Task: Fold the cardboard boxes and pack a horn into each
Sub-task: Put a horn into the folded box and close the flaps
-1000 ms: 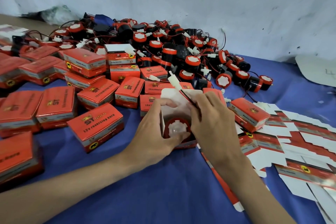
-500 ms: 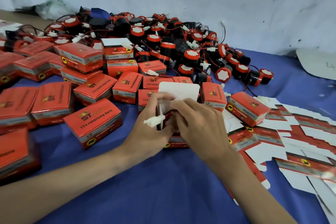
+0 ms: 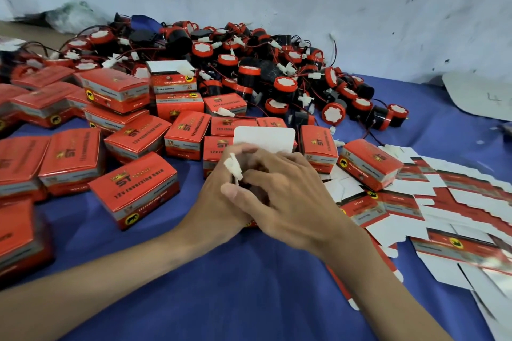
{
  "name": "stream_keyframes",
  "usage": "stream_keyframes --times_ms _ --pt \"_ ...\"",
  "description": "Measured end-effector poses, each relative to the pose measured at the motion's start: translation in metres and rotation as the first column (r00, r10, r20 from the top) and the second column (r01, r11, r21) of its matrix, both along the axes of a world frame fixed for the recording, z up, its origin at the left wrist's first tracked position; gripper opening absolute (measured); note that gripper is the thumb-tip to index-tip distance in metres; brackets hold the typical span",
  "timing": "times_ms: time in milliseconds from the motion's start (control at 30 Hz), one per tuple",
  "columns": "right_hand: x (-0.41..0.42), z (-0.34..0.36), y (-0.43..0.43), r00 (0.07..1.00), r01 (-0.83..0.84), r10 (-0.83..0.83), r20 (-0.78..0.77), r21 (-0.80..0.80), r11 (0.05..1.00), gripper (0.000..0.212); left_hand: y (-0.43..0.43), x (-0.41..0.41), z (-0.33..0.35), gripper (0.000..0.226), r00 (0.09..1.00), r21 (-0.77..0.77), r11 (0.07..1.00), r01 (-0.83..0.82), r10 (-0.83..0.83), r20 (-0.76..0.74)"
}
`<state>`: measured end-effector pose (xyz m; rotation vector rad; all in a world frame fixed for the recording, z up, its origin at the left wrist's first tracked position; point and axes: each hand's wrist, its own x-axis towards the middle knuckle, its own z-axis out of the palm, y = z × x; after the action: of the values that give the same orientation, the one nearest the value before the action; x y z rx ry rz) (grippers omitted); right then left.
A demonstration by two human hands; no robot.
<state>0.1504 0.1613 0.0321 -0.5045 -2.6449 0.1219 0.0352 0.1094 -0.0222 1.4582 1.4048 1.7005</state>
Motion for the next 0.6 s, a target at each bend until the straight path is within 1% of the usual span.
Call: stream_keyframes --times_ms 33,67,133,167,267,333,400,433,500,600 --pt "-0.0013 -0.0012 0.0007 1.000 0.007 -0.007 0.003 0.002 1.000 0.054 0.0001 -0.0003 0.0001 0.051 1.000 0.002 1.000 -0.014 0.014 -0.005" --pt "-0.0026 -0.0029 0.0014 1.000 0.014 -0.013 -0.005 0.023 1.000 0.054 0.0003 -0.0008 -0.0002 0.055 0.998 0.001 0.999 -0.037 0.037 -0.044" --pt "-0.0045 -0.0060 0.0019 0.998 0.029 -0.026 -0.057 0.053 0.998 0.048 -0.0006 -0.0024 -0.0007 0.067 0.992 0.018 0.998 -0.056 0.058 -0.110" --pt "-0.0044 -0.0067 0.0031 0.995 0.033 -0.028 -0.092 0.044 0.999 0.045 -0.0013 -0.0032 -0.0012 0.068 0.991 0.023 0.998 -0.057 0.060 -0.117" --pt "-0.0027 -0.0056 0.0077 0.984 0.016 -0.029 -0.177 -0.072 0.997 0.040 -0.0039 -0.0042 -0.0004 0.063 0.998 0.006 1.000 0.005 -0.005 -0.070" --pt "-0.0034 -0.0059 0.0084 0.982 0.030 -0.052 -0.181 -0.118 0.993 0.039 -0.0029 -0.0056 -0.0002 0.057 0.995 -0.007 1.000 0.012 -0.013 -0.101" --pt "-0.0058 -0.0071 0.0059 0.982 0.066 -0.083 -0.172 -0.107 0.992 0.035 -0.0023 -0.0073 -0.0010 0.050 0.986 -0.008 1.000 0.008 -0.010 -0.164" --pt "-0.0070 -0.0081 0.0043 0.981 0.074 -0.086 -0.176 -0.071 0.995 0.033 -0.0025 -0.0086 -0.0020 0.048 0.985 -0.010 1.000 0.013 -0.014 -0.169" --pt "-0.0086 -0.0092 0.0019 0.975 0.066 -0.067 -0.211 -0.009 0.998 0.036 -0.0043 -0.0096 -0.0030 0.046 0.989 -0.006 0.999 0.035 -0.036 -0.141" --pt "-0.0071 -0.0088 0.0039 0.963 0.039 -0.054 -0.262 -0.061 0.997 0.041 -0.0022 -0.0065 -0.0051 0.042 0.992 -0.057 0.994 0.095 -0.099 -0.075"
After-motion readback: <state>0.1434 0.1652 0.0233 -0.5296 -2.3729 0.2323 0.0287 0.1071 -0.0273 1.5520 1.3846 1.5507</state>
